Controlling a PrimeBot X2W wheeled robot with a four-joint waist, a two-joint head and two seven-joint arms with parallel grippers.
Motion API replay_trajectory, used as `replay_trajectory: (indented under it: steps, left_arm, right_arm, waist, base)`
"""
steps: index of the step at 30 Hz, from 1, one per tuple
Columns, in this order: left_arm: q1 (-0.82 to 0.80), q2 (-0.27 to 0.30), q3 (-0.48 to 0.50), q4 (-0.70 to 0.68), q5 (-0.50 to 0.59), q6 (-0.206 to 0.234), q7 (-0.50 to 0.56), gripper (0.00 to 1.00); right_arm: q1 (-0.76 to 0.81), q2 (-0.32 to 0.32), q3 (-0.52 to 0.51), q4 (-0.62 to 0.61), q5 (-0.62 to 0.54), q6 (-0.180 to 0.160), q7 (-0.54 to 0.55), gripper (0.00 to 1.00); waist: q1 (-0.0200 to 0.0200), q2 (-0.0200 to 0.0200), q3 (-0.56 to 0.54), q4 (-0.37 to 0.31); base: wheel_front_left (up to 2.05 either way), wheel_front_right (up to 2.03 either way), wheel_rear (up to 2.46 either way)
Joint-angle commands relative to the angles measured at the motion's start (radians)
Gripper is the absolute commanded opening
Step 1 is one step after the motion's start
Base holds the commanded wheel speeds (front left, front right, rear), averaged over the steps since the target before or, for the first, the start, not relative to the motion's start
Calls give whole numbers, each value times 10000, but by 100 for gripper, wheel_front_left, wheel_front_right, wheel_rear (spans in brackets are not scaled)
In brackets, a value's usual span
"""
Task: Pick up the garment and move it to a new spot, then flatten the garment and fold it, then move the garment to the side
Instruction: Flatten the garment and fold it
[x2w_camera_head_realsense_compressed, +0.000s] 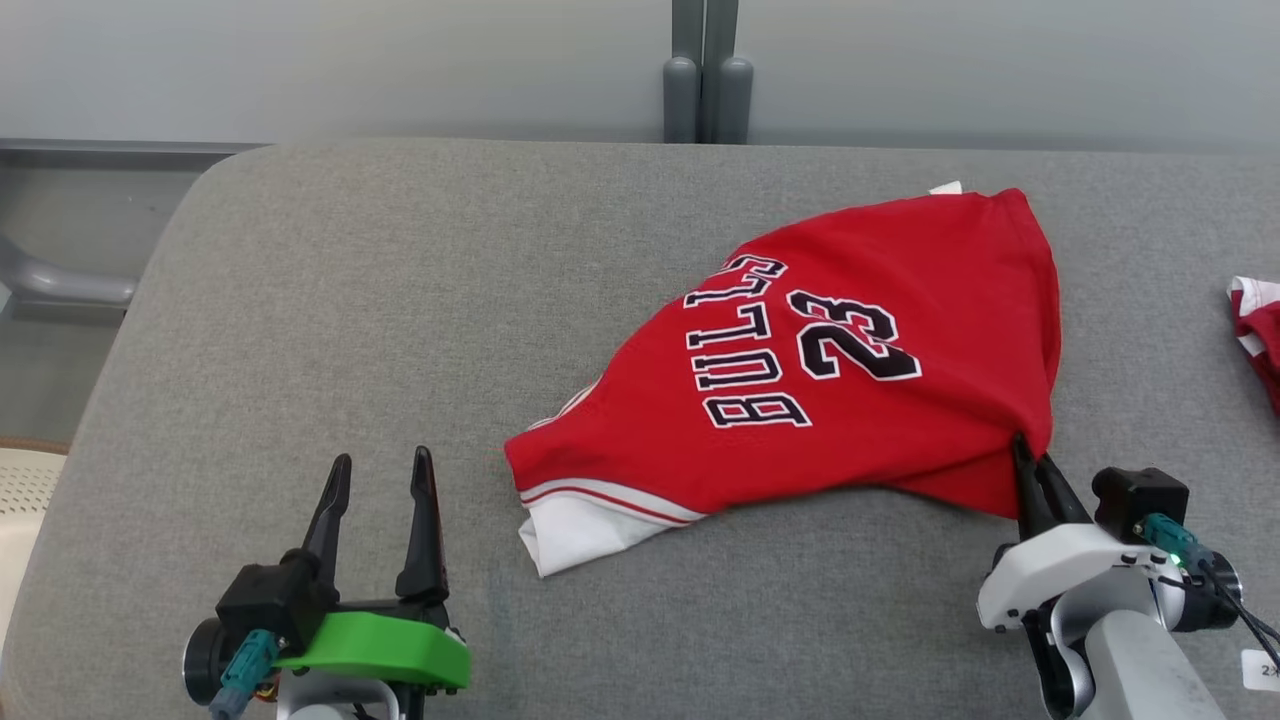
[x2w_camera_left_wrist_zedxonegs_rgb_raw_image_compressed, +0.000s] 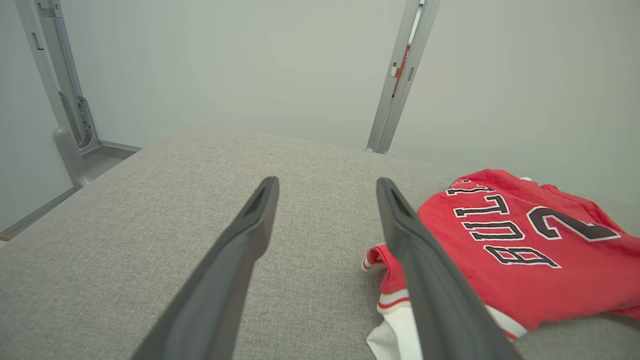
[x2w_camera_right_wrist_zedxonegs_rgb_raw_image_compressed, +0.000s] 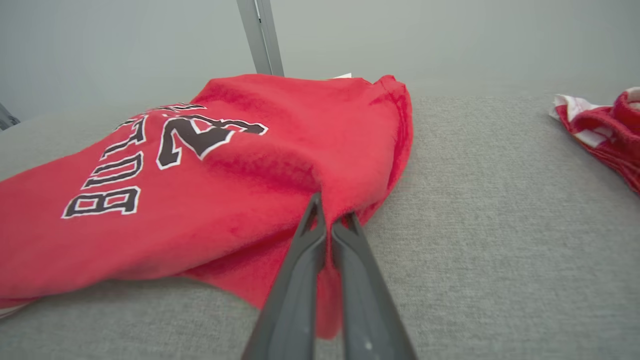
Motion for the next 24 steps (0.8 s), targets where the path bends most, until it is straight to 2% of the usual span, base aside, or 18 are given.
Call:
replay_trajectory:
  steps: [1, 6, 12, 18, 24]
  left_arm:
    - [167, 20, 6, -23, -67, 37, -3, 100]
    - [129, 20, 59, -8, -104, -29, -2, 100]
    - [-84, 20, -13, -3, -114, -70, -2, 100]
    - [-291, 20, -182, 74, -184, -75, -2, 100]
    - [-448, 20, -354, 126, -270, -17, -2, 100]
  right_arm:
    - [269, -11, -108, -267, -129, -7, 88, 0]
    - [777, -6, -136, -1393, -19, -7, 515, 0]
    - [-26, -5, 412, -1590, -136, -6, 841, 0]
    - [-1512, -7, 1418, -314, -169, -6, 1126, 0]
    - [-2916, -10, 2351, 1880, 69, -7, 955, 0]
  waist:
    - [0, 0, -37, -4]
    - [0, 0, -26, 112]
    - [0, 0, 109, 349]
    - [0, 0, 315, 825]
    - [0, 0, 489, 1438]
  base:
    - [0, 0, 0]
    - [0, 0, 0]
    - [0, 0, 0]
    - [0, 0, 0]
    - [0, 0, 0]
